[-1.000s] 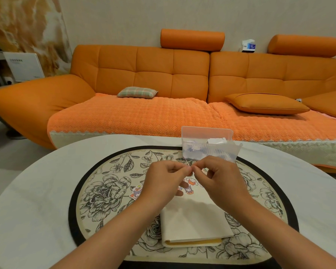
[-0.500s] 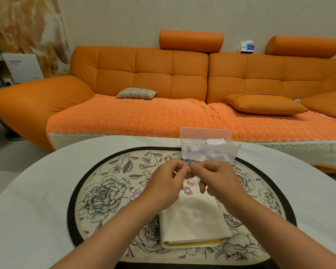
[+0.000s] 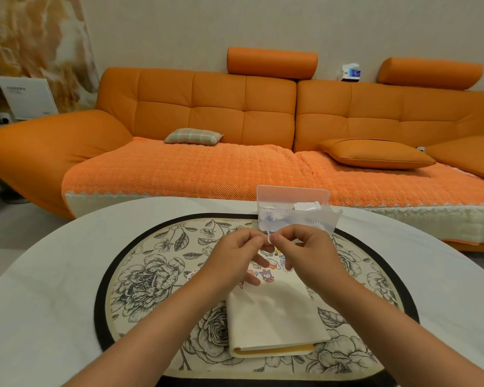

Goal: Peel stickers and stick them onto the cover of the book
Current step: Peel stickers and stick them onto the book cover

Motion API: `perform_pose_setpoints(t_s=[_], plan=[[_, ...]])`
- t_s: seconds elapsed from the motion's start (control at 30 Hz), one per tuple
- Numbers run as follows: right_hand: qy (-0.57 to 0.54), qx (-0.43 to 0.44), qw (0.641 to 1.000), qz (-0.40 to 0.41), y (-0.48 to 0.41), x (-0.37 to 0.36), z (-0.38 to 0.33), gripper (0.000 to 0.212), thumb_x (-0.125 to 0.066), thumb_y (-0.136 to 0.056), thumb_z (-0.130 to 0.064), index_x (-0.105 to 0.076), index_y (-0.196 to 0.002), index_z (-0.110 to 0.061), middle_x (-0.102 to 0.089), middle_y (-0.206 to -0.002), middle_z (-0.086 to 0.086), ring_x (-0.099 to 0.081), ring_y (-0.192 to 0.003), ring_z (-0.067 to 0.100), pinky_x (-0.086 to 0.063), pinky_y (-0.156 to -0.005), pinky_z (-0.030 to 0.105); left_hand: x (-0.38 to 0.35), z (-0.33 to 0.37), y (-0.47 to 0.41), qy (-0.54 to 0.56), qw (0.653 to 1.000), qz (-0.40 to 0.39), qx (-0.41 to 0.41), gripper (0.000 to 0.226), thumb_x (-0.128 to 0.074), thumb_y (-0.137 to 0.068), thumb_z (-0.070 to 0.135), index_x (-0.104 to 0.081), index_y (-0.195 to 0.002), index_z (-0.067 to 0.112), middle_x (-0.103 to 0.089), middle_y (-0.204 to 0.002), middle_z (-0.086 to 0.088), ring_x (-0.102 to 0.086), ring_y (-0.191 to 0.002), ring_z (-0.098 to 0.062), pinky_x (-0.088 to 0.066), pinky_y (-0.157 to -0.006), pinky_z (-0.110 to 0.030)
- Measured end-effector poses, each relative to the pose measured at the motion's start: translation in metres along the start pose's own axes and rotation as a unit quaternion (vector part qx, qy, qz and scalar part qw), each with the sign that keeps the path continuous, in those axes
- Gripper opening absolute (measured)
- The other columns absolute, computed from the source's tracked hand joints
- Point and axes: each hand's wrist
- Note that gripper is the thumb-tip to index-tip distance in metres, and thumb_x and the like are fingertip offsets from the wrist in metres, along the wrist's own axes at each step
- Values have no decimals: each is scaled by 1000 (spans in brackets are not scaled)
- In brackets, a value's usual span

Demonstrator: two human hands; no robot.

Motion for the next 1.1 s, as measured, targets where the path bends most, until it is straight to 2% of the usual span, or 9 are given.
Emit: perform_pose_setpoints(t_s=[0.17,0.3,0.4,0.53,0.67,0.77,0.93,1.03,1.1], plan=[[21,9,1000,-20,-1,-2,-4,14,-67,-94,-22,-75,-85,-14,-61,-49,-15,-45,-40,1,-35,-42,10,3,0,-1,-18,999,28,0,13,-62,-98,24,-70,-94,15,-75,-97,-3,-72,-76,-16,-59,-60,-37],[32,-15,999,-20,-4,-3,-1,17,-67,-95,-26,-74,-84,-15,-60,-53,-1,-44,-38,0,-33,-41,13,11,-3,-2,-85,996,36,-16,10,-61,-97,24,-66,-90,19,-72,-89,4,-68,-67,-12,-57,-54,-35],[57,-17,998,0,-10,-4,2,17,-66,-95,-27,-72,-85,-16,-61,-55,2,-48,-40,2,-37,-42,12,20,-7,-5,-175,983,39,-37,13,-55,-98,29,-62,-87,27,-69,-84,9,-69,-69,-14,-54,-60,-37],[62,-8,997,54,-23,-3,5,15,-64,-97,-24,-70,-87,-16,-67,-67,0,-51,-44,9,-39,-41,17,33,-11,-7,-232,971,43,-42,20,-46,-102,31,-55,-84,31,-68,-85,9,-67,-76,-15,-52,-71,-38],[131,30,985,110,-44,-3,4,12,-67,-95,-25,-74,-86,-21,-74,-71,-7,-56,-44,12,-46,-45,27,43,-13,-13,-216,974,51,-38,20,-46,-101,29,-57,-84,30,-69,-82,7,-66,-75,-20,-55,-76,-44],[239,62,958,146,-72,-4,7,11,-68,-93,-32,-76,-88,-26,-73,-76,-12,-63,-56,11,-57,-54,37,49,-13,-18,-196,978,55,-38,24,-46,-100,27,-58,-80,26,-69,-79,6,-60,-65,-16,-55,-74,-44],[378,54,910,162,-118,-7,15,19,-66,-94,-35,-76,-107,-26,-75,-94,-9,-62,-75,11,-38,-55,22,54,-15,-22,-189,980,54,-30,23,-49,-97,24,-60,-77,24,-69,-73,8,-58,-61,-9,-51,-67,-35],[393,28,911,125,-129,-7,20,34,-69,-92,-39,-69,-123,-26,-74,-107,-6,-65,-83,12,-42,-59,24,56,-16,-23,-175,983,56,-23,22,-51,-95,24,-61,-76,24,-69,-70,10,-57,-59,-7,-50,-67,-33],[389,38,913,116,-126,-8,18,33,-67,-93,-39,-68,-124,-26,-73,-110,-8,-64,-85,11,-43,-60,24,56,-15,-24,-168,984,56,-18,21,-52,-94,23,-62,-76,24,-68,-67,12,-57,-58,-7,-51,-67,-33]])
Point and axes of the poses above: each hand's wrist, its own y-axis away from the middle knuckle, its own x-axis out of the back of the hand, z = x × y
